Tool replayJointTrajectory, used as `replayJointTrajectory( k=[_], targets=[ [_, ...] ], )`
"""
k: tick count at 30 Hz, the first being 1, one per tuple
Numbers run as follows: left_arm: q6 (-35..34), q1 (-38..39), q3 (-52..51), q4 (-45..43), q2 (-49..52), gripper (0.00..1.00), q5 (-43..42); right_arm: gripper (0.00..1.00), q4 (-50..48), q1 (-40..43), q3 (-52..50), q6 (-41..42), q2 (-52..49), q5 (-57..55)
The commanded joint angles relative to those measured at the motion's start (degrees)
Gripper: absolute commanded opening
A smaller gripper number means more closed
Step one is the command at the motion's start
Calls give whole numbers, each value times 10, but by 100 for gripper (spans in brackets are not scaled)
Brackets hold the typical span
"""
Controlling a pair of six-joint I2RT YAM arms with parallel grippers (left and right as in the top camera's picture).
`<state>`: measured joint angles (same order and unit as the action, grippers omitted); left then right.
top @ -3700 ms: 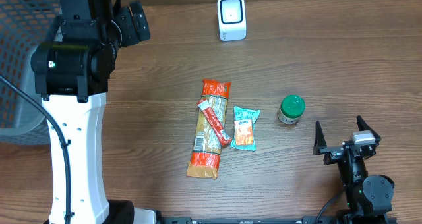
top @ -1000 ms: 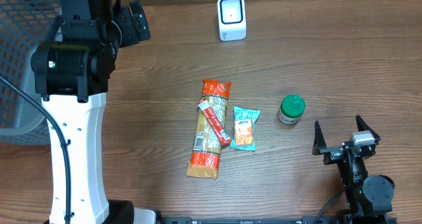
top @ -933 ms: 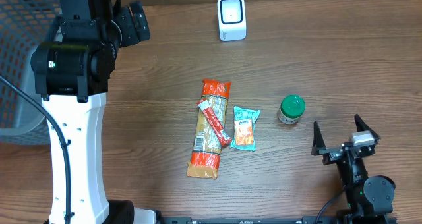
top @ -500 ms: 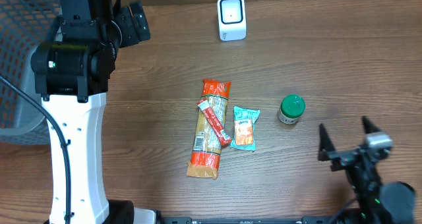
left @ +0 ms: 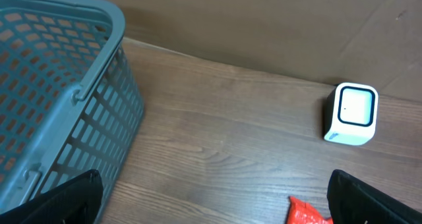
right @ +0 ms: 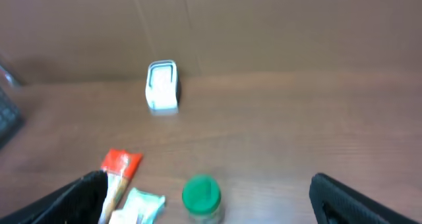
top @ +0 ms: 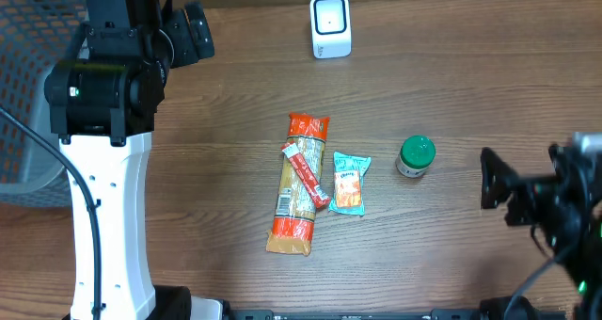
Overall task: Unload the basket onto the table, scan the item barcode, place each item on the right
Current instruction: 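Reach the right gripper over the green-lidded jar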
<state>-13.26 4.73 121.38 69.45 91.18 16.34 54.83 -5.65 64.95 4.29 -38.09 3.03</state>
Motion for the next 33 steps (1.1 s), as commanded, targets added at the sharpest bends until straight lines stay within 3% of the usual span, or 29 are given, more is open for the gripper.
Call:
replayJointTrajectory(
  k=[1, 4, 7, 13, 20, 33],
  targets=[
    [11, -2, 5, 0, -2, 100, 6, 100, 64, 3, 108, 7, -105, 19],
    [11, -2, 5, 0, -2, 100, 6, 100, 129, 3, 184, 7, -197, 128],
    [11, -2, 5, 0, -2, 100, 6, 100, 151, 3, 189, 6, -241, 174],
    [11, -2, 5, 0, -2, 100, 6, 99, 184, 3, 186, 50, -322, 163],
    [11, -2, 5, 0, -2, 100, 6, 100, 205, 2, 176, 125, -407, 67],
    [11, -2, 5, 0, -2, 100, 6, 100, 165, 2, 164, 125, -482, 61]
  ],
)
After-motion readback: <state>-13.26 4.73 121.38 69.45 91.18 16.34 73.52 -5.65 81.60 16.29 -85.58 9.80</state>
